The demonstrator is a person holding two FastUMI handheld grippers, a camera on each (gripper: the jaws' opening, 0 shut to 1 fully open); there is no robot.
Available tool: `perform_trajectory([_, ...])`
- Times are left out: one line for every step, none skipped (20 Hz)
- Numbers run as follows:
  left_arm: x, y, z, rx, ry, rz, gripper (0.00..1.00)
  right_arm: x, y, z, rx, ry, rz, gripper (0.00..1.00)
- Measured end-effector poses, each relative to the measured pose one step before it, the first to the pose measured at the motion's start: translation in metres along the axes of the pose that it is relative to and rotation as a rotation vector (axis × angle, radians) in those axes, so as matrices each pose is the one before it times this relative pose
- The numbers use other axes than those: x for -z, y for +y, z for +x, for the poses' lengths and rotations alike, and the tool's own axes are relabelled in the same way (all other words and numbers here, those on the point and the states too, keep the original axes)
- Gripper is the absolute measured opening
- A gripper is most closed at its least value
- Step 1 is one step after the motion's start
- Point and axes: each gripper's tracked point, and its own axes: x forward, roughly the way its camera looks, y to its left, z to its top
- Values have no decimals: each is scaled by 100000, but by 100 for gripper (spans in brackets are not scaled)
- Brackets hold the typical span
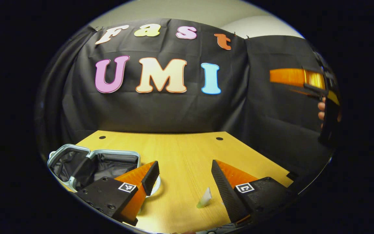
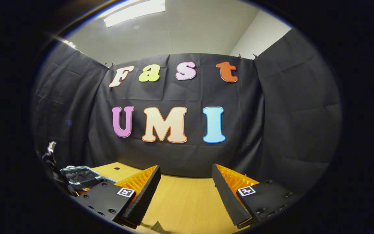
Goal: First open the suitcase, pack the skin care products into it, and then close the suitcase.
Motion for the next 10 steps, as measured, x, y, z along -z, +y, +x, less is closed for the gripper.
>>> perform_trajectory([1423, -556, 274, 677, 3330, -474, 95, 161, -201, -85, 149, 85, -417, 98])
perform_trajectory([1373, -618, 205, 1337, 2717, -1408, 95, 141, 16, 13, -179, 387, -246, 98])
perform_trajectory([1146, -771, 302, 1717, 2677, -1987, 95, 287, 14, 50, -286, 588, -758, 98])
perform_trajectory([1154, -414, 309, 1320, 2642, -1916, 95, 435, 2, 85, -448, 1268, -1185, 98])
perform_trajectory([944, -293, 444, 1101, 2473, -1665, 94, 610, 132, -4, -629, 1397, -762, 98])
perform_trajectory([910, -125, 310, 391, 2423, -1105, 93, 372, 125, 1, -680, 1050, -372, 98])
perform_trajectory([756, 18, 350, 173, 1907, -285, 89, 265, -14, -39, -364, 869, -291, 99])
perform_trajectory([641, 153, 339, -1064, 1586, 116, 86, 356, -46, 10, -242, 756, -446, 99])
perform_trajectory([334, -89, 346, 453, 754, -69, 82, 513, 59, -94, -645, 1056, -625, 99])
perform_trajectory([562, -429, 528, 1266, 1037, -473, 74, 373, 250, -60, -1419, 799, 32, 99])
